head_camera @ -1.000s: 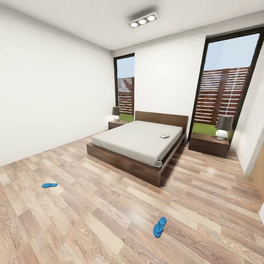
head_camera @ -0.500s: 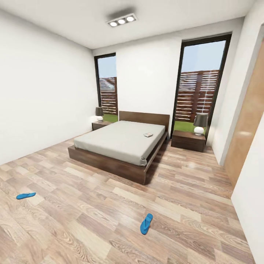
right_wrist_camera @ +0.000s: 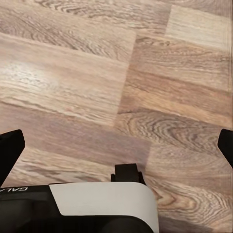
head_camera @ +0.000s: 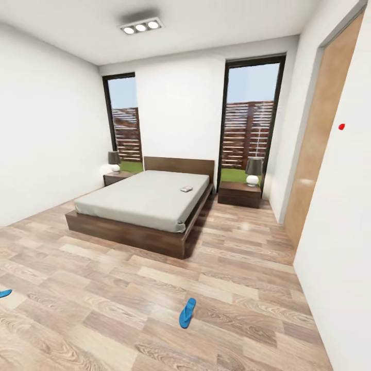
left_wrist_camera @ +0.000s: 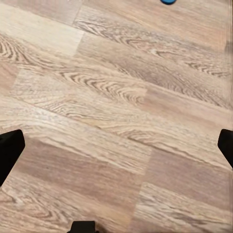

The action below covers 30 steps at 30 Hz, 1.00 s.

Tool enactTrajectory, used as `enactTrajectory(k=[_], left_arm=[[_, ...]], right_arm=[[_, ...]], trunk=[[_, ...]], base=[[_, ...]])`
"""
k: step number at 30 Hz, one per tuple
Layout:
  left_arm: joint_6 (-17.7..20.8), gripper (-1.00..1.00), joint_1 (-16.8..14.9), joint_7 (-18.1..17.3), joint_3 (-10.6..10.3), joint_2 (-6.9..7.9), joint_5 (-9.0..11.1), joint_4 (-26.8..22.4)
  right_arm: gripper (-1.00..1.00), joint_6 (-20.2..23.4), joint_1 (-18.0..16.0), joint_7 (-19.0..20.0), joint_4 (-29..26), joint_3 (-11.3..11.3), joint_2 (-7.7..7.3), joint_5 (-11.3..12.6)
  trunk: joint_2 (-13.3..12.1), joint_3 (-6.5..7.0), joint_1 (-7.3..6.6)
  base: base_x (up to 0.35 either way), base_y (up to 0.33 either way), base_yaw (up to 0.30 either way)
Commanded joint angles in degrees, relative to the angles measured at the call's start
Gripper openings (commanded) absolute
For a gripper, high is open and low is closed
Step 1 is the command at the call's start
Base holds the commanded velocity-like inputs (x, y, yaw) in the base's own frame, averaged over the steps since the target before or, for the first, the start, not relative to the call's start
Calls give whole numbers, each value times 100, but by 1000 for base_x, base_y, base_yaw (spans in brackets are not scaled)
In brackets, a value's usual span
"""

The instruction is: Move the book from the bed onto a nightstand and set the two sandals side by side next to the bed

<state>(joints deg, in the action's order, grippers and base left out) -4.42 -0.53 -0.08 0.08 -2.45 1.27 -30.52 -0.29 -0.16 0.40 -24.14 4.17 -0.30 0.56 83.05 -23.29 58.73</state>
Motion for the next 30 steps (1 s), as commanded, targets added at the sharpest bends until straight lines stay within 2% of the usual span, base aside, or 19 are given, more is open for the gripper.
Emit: enactTrajectory(k=[1, 15, 30], left_arm=[[-20, 100, -1, -1, 1, -1, 13, 2], [-24, 100, -4, -1, 1, 0, 6, 1], [-24, 100, 0, -1, -4, -48, 5, 2]], right_arm=[[100, -4, -2, 4, -3, 13, 3, 6], [100, -3, 0, 7, 3, 7, -6, -4], [100, -4, 0, 13, 247, 6, -11, 7]], trunk=[[3, -6, 0], [3, -6, 0], [3, -6, 0]], base=[[0, 0, -300], [0, 0, -290], [0, 0, -23]])
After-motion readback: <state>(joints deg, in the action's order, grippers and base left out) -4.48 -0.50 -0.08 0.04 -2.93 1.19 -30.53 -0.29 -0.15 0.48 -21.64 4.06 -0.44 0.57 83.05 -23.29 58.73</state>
